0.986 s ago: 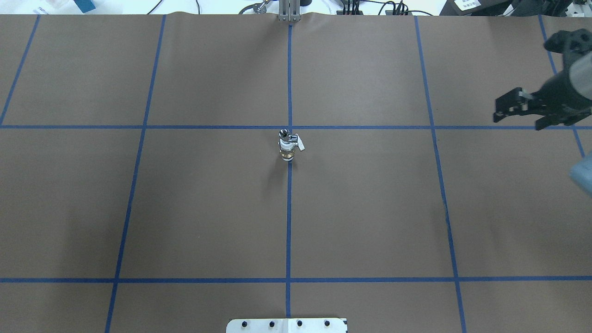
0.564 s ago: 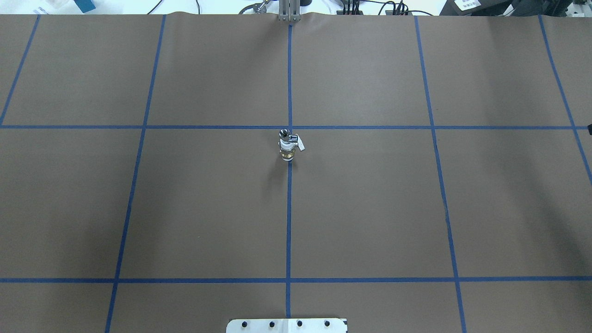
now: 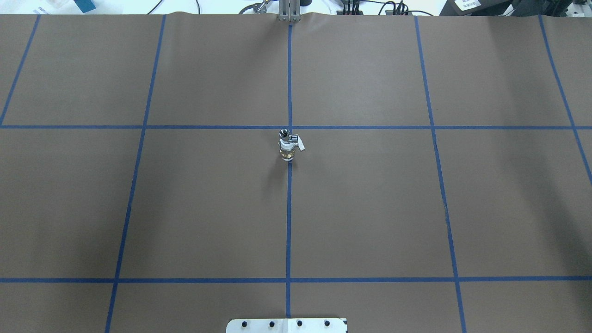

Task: Assemble PPR valve and pipe with both arms

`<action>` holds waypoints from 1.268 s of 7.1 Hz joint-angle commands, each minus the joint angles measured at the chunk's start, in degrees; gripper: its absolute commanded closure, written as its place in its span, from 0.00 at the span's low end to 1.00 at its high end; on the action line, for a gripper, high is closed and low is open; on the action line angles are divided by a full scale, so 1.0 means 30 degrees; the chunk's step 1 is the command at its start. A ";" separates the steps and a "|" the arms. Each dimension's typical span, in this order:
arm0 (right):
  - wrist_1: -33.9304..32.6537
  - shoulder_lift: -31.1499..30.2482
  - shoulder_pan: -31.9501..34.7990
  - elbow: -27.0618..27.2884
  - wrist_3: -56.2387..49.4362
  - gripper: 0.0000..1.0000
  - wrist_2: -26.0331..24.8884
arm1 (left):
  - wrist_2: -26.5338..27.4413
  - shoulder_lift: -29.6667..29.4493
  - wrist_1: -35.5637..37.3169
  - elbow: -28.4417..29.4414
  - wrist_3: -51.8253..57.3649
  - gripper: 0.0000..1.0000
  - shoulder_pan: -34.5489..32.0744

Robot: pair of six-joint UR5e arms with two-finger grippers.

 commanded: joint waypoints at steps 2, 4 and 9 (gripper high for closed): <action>0.0030 0.0024 0.0013 0.0126 0.0019 0.01 0.0009 | 0.0304 0.0110 0.0075 0.0567 0.2053 0.00 -0.1162; -0.0029 0.0141 0.0013 0.1030 0.0281 0.01 0.0010 | 0.0186 0.0168 0.0075 0.0537 0.1906 0.00 -0.1162; -0.0058 0.0200 -0.0248 0.1035 0.1105 0.01 -0.1679 | -0.0890 0.0666 0.0104 0.0742 0.1731 0.00 -0.1162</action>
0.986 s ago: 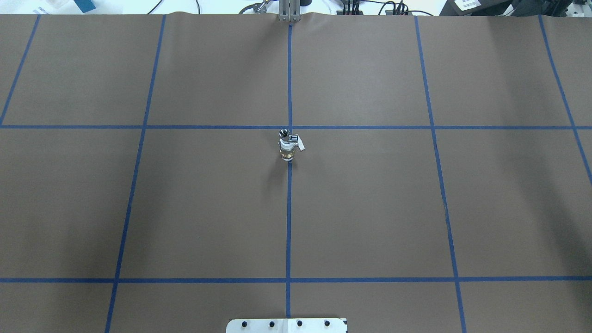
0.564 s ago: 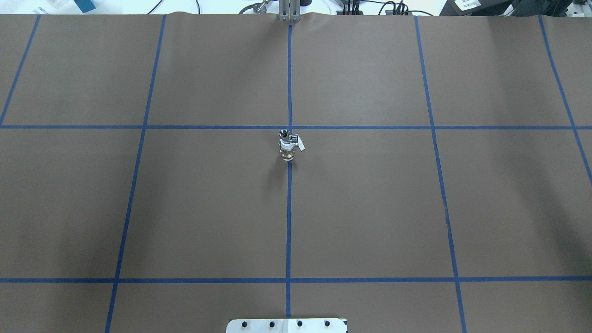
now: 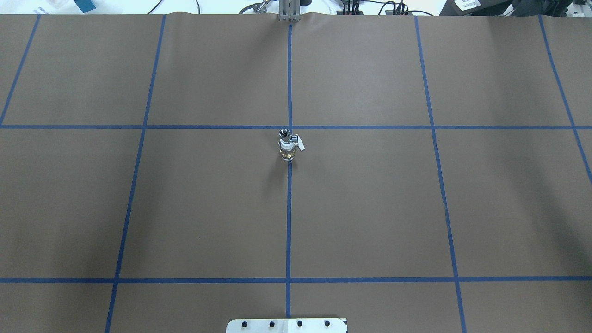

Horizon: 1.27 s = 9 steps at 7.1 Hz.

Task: Assemble PPR valve and pipe with both arms

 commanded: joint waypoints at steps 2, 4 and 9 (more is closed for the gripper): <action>-0.0081 -0.0055 -0.0323 0.0002 -0.0380 0.01 -0.1587 | -0.0838 0.0252 -0.0007 0.0034 -0.0478 0.00 0.0029; -0.0227 -0.0259 -0.0323 -0.0028 -0.2275 0.01 -0.1500 | -0.0838 0.0194 -0.0037 -0.0025 -0.0479 0.00 0.0029; -0.1693 -0.0172 0.0173 0.0002 -0.4073 0.01 -0.0884 | -0.0838 0.0164 -0.0183 0.0004 -0.0830 0.00 0.0029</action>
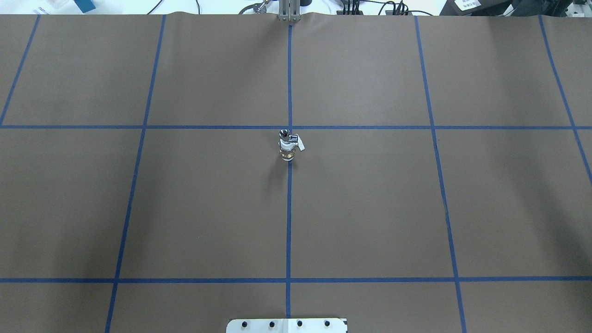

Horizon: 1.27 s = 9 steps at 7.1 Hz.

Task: Assemble PPR valve and pipe with both arms

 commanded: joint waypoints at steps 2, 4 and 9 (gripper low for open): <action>-0.0423 0.0054 0.0065 -0.0066 -0.0458 0.01 0.0003 | 0.0000 -0.0005 -0.0007 0.0001 -0.0015 0.00 0.0000; -0.1874 0.0257 0.0123 -0.0010 -0.1479 0.01 0.0003 | 0.0029 -0.0035 0.0022 0.0088 -0.0015 0.00 0.0000; -0.4261 0.1255 0.0974 -0.0213 -0.4472 0.01 -0.0173 | 0.0029 -0.0035 0.0052 0.0089 -0.0044 0.00 0.0029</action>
